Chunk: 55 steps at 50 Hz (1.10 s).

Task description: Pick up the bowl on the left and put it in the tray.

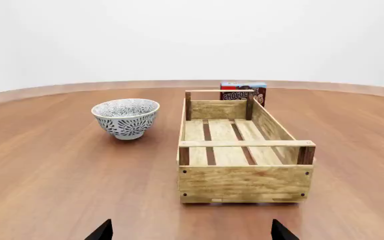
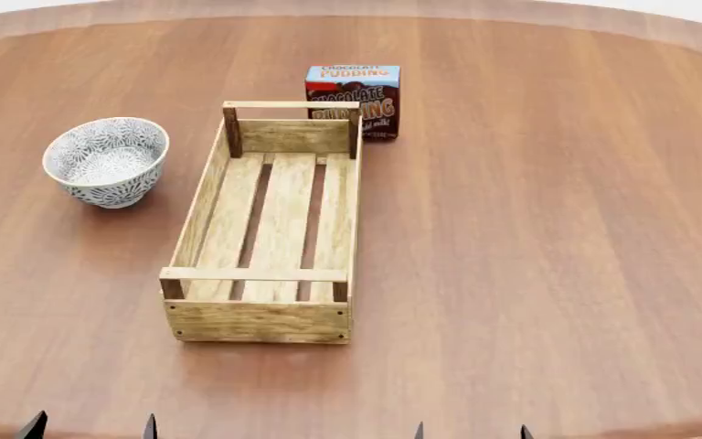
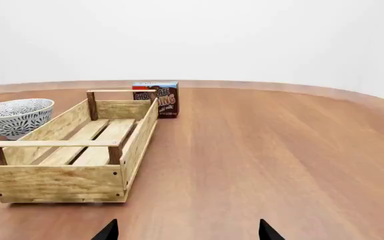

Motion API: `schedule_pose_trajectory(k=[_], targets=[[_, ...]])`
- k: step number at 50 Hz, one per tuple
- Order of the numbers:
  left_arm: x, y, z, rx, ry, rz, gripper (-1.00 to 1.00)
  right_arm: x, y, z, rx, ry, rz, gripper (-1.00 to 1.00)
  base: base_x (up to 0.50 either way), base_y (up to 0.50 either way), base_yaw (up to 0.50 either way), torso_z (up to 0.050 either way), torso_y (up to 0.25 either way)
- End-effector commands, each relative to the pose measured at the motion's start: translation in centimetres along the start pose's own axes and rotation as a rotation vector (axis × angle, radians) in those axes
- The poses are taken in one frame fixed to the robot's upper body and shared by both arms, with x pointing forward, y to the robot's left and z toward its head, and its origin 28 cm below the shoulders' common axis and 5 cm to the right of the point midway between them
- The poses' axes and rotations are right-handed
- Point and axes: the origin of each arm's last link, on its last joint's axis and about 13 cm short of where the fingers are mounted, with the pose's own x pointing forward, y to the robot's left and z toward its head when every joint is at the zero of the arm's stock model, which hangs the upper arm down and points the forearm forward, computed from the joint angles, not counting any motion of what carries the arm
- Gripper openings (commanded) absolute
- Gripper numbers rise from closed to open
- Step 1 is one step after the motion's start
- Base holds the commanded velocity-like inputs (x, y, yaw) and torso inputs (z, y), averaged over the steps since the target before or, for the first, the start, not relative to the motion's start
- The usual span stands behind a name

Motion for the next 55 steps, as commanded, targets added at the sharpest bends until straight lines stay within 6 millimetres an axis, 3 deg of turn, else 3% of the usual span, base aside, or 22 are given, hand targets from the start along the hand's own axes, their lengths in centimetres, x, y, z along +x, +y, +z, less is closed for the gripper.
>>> schedule_pose_trajectory(k=[1,24,55], targets=[[0.02,0.0,-0.14,0.0,0.0,0.0,1.0,0.02,0.01,-0.09,0.0,0.0,0.0,1.0,0.0,0.0,0.0,0.0,0.0],[0.0,0.05,-0.13,-0.013,0.005,-0.006,1.0,-0.03,0.06,-0.1,0.003,-0.005,0.001,1.0,0.0,0.01,0.0,0.0,0.0],[-0.1,0.06,-0.14,-0.024,0.009,-0.006,1.0,-0.14,0.04,-0.17,0.005,-0.004,0.0,1.0,0.0,0.5,0.0,0.0,0.0]])
